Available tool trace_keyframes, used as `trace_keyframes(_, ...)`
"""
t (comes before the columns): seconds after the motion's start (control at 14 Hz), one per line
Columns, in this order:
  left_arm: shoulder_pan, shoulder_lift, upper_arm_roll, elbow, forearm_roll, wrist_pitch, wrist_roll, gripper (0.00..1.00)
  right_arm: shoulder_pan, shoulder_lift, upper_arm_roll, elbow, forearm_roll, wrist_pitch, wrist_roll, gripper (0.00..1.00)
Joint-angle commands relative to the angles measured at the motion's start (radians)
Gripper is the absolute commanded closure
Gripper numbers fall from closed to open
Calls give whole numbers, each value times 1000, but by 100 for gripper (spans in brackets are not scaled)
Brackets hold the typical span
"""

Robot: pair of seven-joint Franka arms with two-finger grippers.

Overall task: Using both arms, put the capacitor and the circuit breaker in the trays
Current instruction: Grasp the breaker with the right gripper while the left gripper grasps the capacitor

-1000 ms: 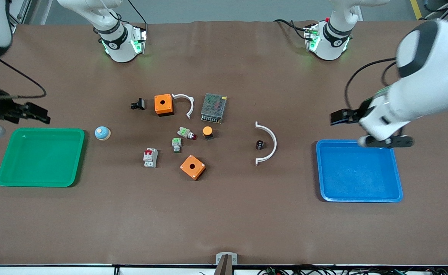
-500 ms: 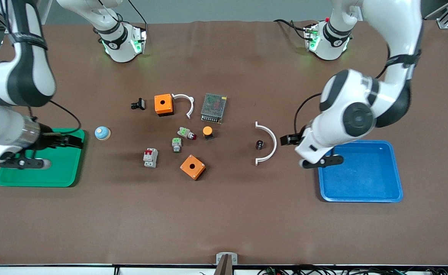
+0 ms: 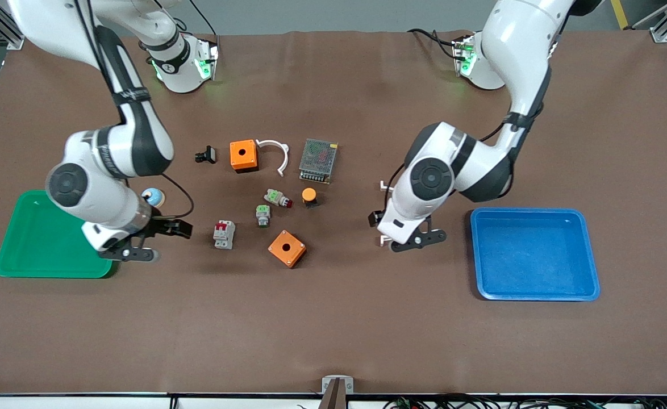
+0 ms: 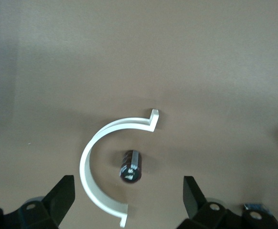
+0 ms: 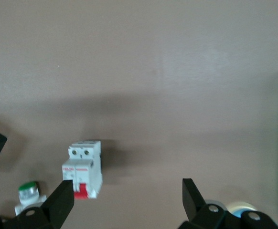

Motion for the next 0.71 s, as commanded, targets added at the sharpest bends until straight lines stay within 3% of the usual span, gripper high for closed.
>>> trace_keyframes(0.0, -29, 31, 5, -25, 46, 42, -53, 0, 67, 37, -10, -10, 16, 73, 79, 0)
trace_keyframes(0.36, -39, 19, 5, -186, 50, 189, -69, 1, 114, 109, -10, -12, 16, 158, 96, 0)
trace_keyframes(0.57, -39, 16, 4, -197, 50, 196, -77, 7, 123, 143, -10, -35, 16, 236, 96, 0)
trace_keyframes(0.64, -39, 11, 4, -197, 49, 196, -77, 13, 124, 151, -10, -47, 16, 260, 98, 0)
